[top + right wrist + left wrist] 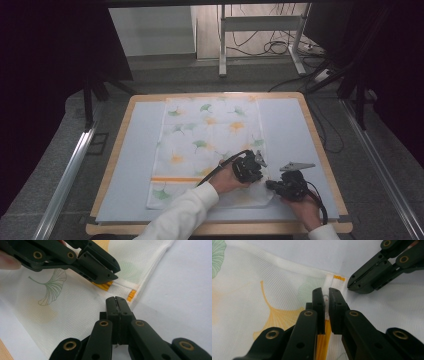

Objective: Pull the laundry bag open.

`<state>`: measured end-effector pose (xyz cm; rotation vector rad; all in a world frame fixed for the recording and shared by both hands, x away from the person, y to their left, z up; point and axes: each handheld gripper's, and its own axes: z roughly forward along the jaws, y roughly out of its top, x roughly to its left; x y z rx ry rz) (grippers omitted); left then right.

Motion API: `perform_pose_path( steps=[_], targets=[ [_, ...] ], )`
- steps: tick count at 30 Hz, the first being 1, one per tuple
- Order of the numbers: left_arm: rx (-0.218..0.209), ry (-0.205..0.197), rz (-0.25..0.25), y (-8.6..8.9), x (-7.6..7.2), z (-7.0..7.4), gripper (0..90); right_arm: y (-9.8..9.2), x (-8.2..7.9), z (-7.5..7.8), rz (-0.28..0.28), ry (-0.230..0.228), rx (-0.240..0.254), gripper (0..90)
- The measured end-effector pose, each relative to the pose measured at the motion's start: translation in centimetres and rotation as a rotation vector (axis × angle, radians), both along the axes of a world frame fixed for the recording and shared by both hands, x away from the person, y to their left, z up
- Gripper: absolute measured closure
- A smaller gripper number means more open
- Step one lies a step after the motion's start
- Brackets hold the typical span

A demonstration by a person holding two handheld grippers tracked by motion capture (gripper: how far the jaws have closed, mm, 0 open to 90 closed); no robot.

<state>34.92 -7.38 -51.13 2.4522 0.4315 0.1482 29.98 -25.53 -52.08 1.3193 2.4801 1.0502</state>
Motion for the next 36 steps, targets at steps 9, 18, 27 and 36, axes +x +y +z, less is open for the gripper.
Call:
perform_pose_path(
  steps=[9, 18, 27, 36],
  targets=[
    [0.003, 0.003, 0.006, 0.6, -0.1, 0.0, 84.7, 0.0, 0.0, 0.0, 0.009, -0.007, -0.003, 90.0],
    [0.008, -0.001, 0.018, 1.0, -0.3, 0.0, 84.7, -0.1, 0.0, 0.0, 0.009, -0.008, -0.003, 90.0],
    [0.014, -0.004, 0.023, 1.6, -0.4, 0.0, 84.6, -0.1, 0.0, 0.0, 0.014, -0.009, -0.006, 90.0],
    [0.031, -0.005, 0.029, 2.1, -0.3, 0.1, 84.6, -0.1, 0.0, 0.0, 0.014, -0.008, -0.005, 90.0]
  ],
)
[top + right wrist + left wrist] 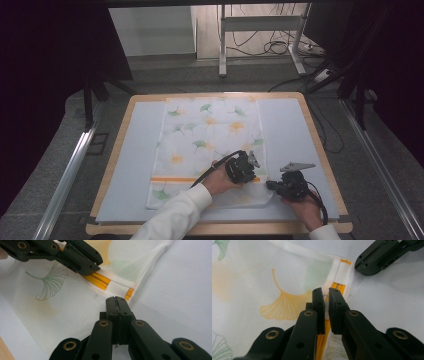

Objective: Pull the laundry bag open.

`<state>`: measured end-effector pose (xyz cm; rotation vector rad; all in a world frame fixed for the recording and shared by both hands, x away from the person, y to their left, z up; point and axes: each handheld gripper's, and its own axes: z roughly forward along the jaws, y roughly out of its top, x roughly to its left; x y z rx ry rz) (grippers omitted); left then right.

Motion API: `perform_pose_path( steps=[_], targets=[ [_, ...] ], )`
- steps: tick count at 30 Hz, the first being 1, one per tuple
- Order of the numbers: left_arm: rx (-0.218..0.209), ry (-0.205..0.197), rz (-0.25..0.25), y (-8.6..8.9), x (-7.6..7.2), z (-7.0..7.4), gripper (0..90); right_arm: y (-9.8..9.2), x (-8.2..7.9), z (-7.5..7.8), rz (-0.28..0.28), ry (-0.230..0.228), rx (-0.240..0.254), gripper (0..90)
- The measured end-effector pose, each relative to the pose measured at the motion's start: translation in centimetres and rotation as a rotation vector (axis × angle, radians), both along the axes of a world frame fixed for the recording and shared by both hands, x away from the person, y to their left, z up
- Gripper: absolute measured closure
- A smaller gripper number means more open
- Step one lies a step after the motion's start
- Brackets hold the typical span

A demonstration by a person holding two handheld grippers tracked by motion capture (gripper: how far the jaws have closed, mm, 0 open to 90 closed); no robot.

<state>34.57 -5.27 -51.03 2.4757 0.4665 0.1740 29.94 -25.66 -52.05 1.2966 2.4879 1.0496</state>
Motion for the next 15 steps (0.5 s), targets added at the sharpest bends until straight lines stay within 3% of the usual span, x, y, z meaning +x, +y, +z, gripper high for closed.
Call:
perform_pose_path(
  steps=[3, 8, 15],
  targets=[
    [0.01, -0.012, 0.015, 0.5, 0.1, 0.0, 84.7, 0.0, 0.0, 0.0, 0.004, -0.002, -0.002, 90.0],
    [-0.004, 0.017, 0.029, 1.9, 0.4, -0.1, 84.6, 0.0, 0.0, 0.0, 0.005, -0.005, -0.002, 90.0],
    [0.001, 0.008, 0.033, 2.4, 0.3, -0.1, 84.6, 0.0, 0.0, 0.0, 0.005, -0.004, -0.002, 90.0]
  ],
)
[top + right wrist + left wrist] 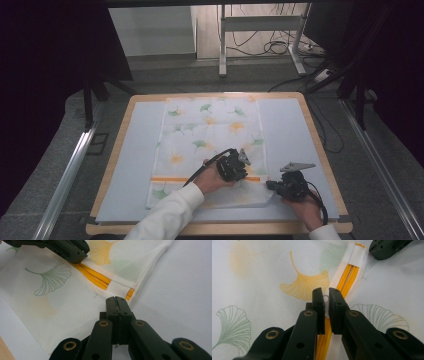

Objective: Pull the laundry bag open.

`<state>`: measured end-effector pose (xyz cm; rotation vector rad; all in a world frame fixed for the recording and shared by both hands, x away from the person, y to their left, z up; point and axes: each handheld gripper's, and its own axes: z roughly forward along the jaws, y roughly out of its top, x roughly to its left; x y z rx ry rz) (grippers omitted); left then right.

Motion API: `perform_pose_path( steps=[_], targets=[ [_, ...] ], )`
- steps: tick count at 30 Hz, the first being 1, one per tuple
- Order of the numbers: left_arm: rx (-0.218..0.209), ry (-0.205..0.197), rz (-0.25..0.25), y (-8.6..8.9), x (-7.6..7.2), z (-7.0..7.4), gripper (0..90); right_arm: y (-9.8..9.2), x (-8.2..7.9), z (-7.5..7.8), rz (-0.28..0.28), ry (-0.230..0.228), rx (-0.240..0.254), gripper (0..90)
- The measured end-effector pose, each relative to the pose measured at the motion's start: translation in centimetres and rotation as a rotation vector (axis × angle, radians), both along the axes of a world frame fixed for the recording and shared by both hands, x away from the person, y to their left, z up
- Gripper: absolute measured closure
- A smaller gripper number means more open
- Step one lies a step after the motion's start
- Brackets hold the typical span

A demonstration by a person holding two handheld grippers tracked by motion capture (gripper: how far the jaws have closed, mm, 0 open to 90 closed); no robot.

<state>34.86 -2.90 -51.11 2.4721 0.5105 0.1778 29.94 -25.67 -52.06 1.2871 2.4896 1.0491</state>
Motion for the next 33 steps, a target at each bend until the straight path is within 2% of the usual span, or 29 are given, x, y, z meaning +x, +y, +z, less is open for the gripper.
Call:
perform_pose_path(
  steps=[5, 10, 15, 33],
  targets=[
    [0.0, 0.009, 0.007, 0.5, -0.1, 0.0, 84.6, 0.0, 0.0, 0.0, 0.002, -0.001, 0.0, 90.0],
    [0.014, -0.006, 0.009, 1.0, -0.4, 0.0, 84.6, 0.0, 0.0, 0.0, 0.003, -0.003, -0.001, 90.0],
    [0.014, 0.001, 0.019, 1.5, -0.4, 0.0, 84.7, -0.1, 0.0, 0.0, 0.006, -0.002, -0.001, 90.0],
    [0.015, 0.013, 0.067, 4.7, -0.8, -0.2, 84.6, 0.0, -0.1, 0.0, 0.008, -0.007, -0.008, 90.0]
  ],
)
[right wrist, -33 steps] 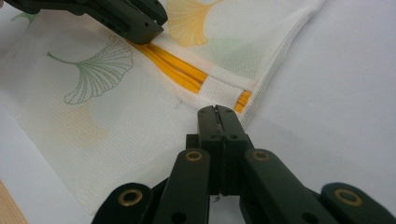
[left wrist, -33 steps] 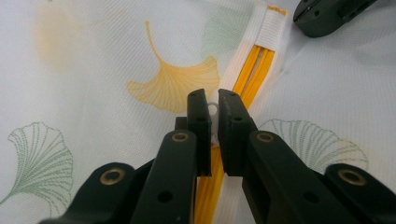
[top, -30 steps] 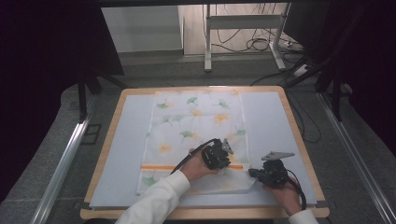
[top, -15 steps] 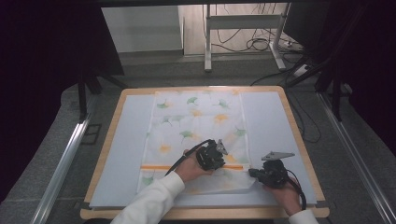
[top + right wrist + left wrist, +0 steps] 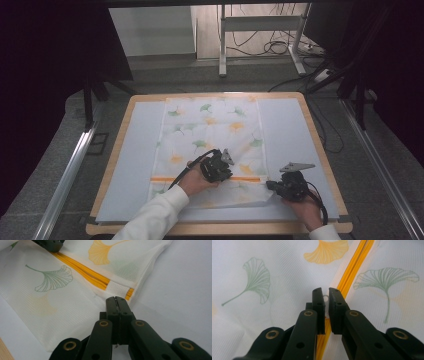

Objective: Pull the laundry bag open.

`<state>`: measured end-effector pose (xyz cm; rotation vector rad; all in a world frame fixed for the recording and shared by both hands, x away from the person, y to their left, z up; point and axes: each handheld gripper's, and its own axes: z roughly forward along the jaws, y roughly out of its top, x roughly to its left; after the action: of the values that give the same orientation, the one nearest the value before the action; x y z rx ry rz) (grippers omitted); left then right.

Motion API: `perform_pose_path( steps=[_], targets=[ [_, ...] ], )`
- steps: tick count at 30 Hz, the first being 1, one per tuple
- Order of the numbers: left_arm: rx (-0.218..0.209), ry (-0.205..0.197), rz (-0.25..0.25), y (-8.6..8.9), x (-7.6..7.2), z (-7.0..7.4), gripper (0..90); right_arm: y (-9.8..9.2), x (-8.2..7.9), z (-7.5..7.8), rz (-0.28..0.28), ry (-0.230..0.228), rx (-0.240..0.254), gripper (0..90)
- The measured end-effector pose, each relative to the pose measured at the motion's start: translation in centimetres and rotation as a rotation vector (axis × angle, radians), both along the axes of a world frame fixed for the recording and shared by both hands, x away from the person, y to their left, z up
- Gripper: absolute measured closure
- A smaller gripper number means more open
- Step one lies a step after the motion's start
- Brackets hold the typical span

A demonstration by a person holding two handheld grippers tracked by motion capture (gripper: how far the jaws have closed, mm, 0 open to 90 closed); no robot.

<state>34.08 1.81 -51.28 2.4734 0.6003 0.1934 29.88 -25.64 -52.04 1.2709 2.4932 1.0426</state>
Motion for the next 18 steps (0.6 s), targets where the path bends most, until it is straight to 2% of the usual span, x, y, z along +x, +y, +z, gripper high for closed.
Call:
perform_pose_path(
  steps=[18],
  targets=[
    [0.008, 0.009, 0.032, 2.4, -0.3, 0.0, 84.6, 0.0, 0.0, 0.0, 0.002, -0.003, -0.001, 90.0]
  ],
)
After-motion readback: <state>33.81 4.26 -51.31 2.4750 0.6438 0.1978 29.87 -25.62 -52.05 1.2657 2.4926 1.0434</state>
